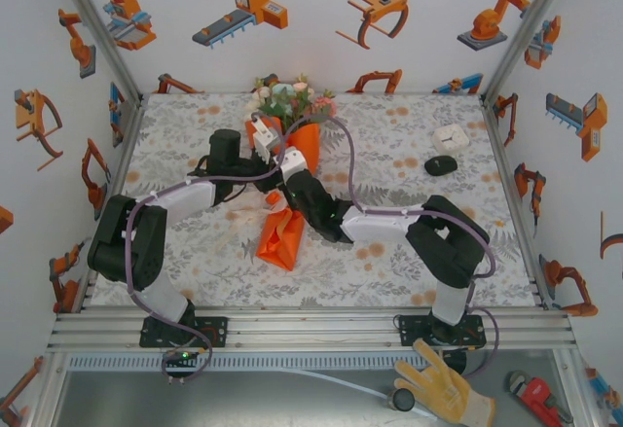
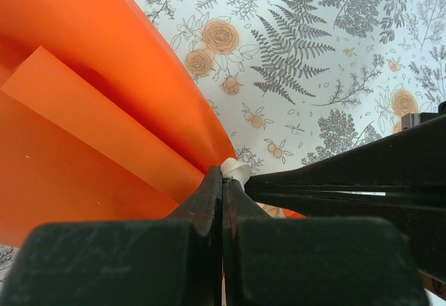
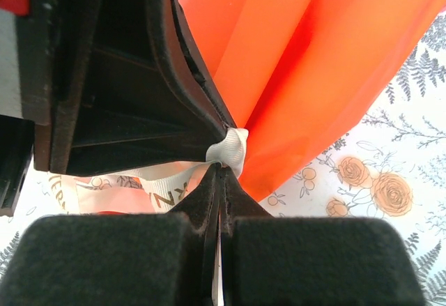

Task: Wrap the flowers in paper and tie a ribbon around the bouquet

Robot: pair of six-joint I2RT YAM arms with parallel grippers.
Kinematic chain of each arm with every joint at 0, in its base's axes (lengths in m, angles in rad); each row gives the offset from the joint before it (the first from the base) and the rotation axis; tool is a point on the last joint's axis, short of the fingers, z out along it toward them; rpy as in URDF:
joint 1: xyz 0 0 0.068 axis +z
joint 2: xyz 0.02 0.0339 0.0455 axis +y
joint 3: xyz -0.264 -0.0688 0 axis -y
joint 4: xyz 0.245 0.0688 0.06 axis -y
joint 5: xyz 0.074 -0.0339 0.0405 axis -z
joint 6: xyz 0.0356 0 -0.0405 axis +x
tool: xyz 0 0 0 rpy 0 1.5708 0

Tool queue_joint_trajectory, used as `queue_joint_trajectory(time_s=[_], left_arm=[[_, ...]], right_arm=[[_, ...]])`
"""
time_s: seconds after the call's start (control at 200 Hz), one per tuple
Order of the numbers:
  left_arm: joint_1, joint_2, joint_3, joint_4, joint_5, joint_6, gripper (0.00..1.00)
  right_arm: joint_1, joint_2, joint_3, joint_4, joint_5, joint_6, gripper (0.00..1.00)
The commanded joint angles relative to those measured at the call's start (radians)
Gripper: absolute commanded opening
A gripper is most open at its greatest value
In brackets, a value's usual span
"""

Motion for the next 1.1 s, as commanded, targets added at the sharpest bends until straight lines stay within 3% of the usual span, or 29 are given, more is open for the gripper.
queue_joint_trajectory(time_s=[0.0, 0.105, 0.22, 0.345, 0.471, 0.581, 0.751, 0.901, 1.091], left_arm=[[-0.004, -0.012, 0.037, -0.006, 0.028, -0.03, 0.0], [-0.004, -0.015, 0.038, -0.006, 0.027, -0.026, 0.0], [-0.004, -0.022, 0.038, -0.012, 0.028, -0.02, 0.0], [-0.004, -0.026, 0.035, -0.012, 0.027, -0.015, 0.0], [-0.003, -0.026, 0.036, -0.012, 0.027, -0.015, 0.0], [-0.004, -0.026, 0.035, -0.012, 0.027, -0.014, 0.0], [-0.005, -0.038, 0.033, -0.028, 0.05, -0.016, 0.0], [-0.004, -0.04, 0.018, -0.054, 0.049, -0.022, 0.0], [-0.02, -0.044, 0.004, -0.074, 0.035, -0.071, 0.0]], right_arm=[[-0.003, -0.001, -0.029, 0.121, -0.019, 0.071, 0.0], [-0.005, 0.001, -0.045, 0.151, -0.077, 0.104, 0.0], [-0.006, 0.006, -0.048, 0.154, -0.006, 0.113, 0.18], [-0.007, 0.003, -0.045, 0.131, 0.089, 0.092, 0.23], [-0.018, 0.015, -0.035, 0.112, 0.081, 0.079, 0.3], [-0.023, 0.038, -0.014, 0.086, 0.055, 0.072, 0.3], [-0.023, 0.056, -0.001, 0.083, 0.117, 0.05, 0.14], [-0.025, 0.052, -0.015, 0.151, 0.152, 0.007, 0.14], [-0.032, 0.076, -0.049, 0.364, -0.004, 0.0, 0.21]])
